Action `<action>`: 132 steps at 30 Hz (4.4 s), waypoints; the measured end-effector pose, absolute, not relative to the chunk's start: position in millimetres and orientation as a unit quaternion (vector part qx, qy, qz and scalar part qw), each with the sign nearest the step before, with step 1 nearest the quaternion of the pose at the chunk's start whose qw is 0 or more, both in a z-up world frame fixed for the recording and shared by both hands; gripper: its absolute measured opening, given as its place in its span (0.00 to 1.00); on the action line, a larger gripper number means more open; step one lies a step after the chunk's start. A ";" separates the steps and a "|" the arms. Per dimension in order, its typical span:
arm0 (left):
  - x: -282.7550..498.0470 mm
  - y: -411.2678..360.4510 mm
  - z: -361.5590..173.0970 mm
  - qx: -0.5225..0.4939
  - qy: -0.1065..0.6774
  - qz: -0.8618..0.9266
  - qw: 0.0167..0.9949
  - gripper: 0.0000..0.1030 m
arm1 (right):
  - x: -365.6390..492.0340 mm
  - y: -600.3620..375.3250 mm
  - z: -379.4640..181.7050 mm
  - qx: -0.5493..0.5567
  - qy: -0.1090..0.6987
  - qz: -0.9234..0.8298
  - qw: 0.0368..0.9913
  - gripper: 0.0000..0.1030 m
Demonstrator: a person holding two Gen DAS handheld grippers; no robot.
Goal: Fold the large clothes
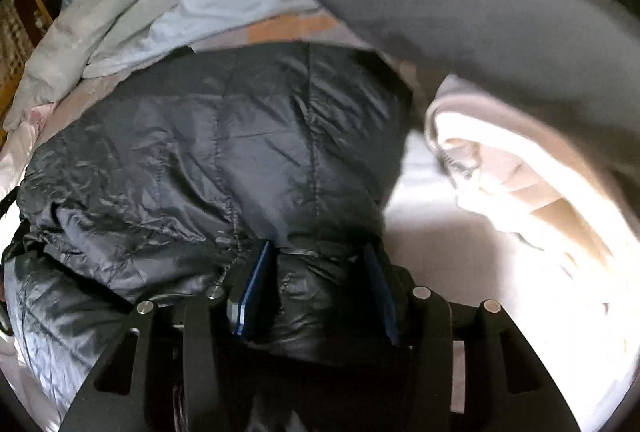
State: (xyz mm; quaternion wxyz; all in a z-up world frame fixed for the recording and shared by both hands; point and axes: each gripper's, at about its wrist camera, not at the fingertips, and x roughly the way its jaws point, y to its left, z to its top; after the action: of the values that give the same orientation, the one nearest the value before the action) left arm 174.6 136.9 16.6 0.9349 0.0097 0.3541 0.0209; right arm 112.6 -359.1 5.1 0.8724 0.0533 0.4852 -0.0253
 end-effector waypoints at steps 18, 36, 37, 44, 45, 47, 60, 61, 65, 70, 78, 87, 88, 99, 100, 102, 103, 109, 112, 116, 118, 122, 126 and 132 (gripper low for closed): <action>-16.3 40.4 35.3 0.039 0.248 -0.100 0.963 0.53 | -66.6 -304.2 52.7 -0.007 0.264 -0.020 0.964 0.79; -45.9 -14.6 -48.0 0.230 0.330 -0.082 0.912 0.75 | -110.7 -226.4 -11.4 -0.220 0.323 0.030 0.920 0.85; -44.0 -13.0 -47.7 0.223 0.329 -0.084 0.914 0.75 | -106.8 -225.8 -16.4 -0.226 0.332 0.016 0.916 0.85; -29.8 -3.4 -51.7 0.219 0.320 -0.043 0.921 0.77 | -90.5 -226.1 -38.3 -0.268 0.339 -0.072 0.899 0.85; -26.0 -4.1 -55.1 0.218 0.326 -0.043 0.919 0.77 | -87.8 -227.2 -39.3 -0.264 0.344 -0.075 0.898 0.85; -23.1 -8.0 -56.7 0.227 0.313 -0.040 0.921 0.77 | -83.1 -230.5 -38.9 -0.239 0.355 -0.083 0.900 0.85; -63.8 19.2 3.4 0.158 0.287 -0.027 0.945 0.09 | -122.2 -239.9 -2.3 -0.158 0.325 -0.066 0.930 0.13; -71.3 20.2 5.6 0.151 0.288 -0.027 0.945 0.09 | -128.9 -240.3 -0.7 -0.147 0.325 -0.065 0.932 0.13; -77.4 19.8 0.8 0.149 0.295 -0.022 0.943 0.09 | -138.2 -236.0 -3.2 -0.130 0.337 -0.076 0.929 0.13; -69.9 25.8 2.0 0.140 0.302 -0.019 0.943 0.09 | -144.0 -237.3 8.9 -0.115 0.334 -0.059 0.933 0.14; -77.2 38.9 40.1 0.103 0.283 -0.025 0.953 0.09 | -162.3 -228.5 44.6 -0.127 0.302 -0.038 0.944 0.14; 9.5 20.4 95.9 0.171 0.239 -0.008 0.956 0.20 | -62.7 -235.4 114.2 -0.148 0.261 -0.036 0.953 0.14; 19.5 16.6 98.0 0.177 0.232 -0.009 0.956 0.20 | -46.4 -236.7 115.5 -0.148 0.265 -0.039 0.952 0.14; 114.2 51.8 83.6 0.153 0.225 0.049 0.961 0.44 | 94.8 -253.7 101.2 -0.094 0.259 -0.031 0.961 0.15; 117.5 59.9 78.9 0.144 0.228 0.052 0.961 0.44 | 93.1 -258.2 101.5 -0.078 0.238 -0.037 0.967 0.15; 116.6 78.4 75.6 0.113 0.230 0.059 0.965 0.44 | 82.6 -267.5 105.0 -0.048 0.195 -0.054 0.978 0.26; 112.4 87.5 77.8 0.091 0.228 0.054 0.968 0.46 | 75.5 -271.0 106.7 -0.046 0.176 -0.069 0.981 0.34; 93.4 105.8 91.3 0.100 0.207 0.063 0.971 0.59 | 29.1 -280.4 119.1 -0.065 0.127 -0.065 0.988 0.53; 92.8 116.8 86.2 0.076 0.218 0.081 0.970 0.58 | -2.0 -284.7 119.9 -0.041 0.097 -0.046 0.993 0.54; 75.1 106.3 93.6 0.029 0.193 0.009 0.981 0.63 | -1.4 -283.5 100.2 -0.032 0.142 0.017 0.989 0.55; 77.7 99.8 85.6 0.004 0.197 0.023 0.980 0.70 | 18.0 -285.8 83.0 -0.030 0.179 -0.003 0.983 0.55; 104.1 90.0 57.5 0.023 0.236 0.025 0.971 0.70 | 47.6 -296.1 66.0 -0.017 0.210 -0.046 0.976 0.55; 140.4 90.7 39.9 0.029 0.250 0.032 0.967 0.70 | 85.8 -299.4 55.4 -0.020 0.232 -0.036 0.972 0.55; 176.0 95.2 17.5 0.054 0.270 0.047 0.960 0.70 | 133.1 -302.9 36.8 -0.030 0.267 -0.030 0.963 0.55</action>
State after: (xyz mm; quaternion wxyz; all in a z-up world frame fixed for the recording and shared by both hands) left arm 176.0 95.2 17.5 0.9602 0.0544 0.2699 0.0470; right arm 133.1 -302.9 36.8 0.9628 -0.0301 0.2669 -0.0295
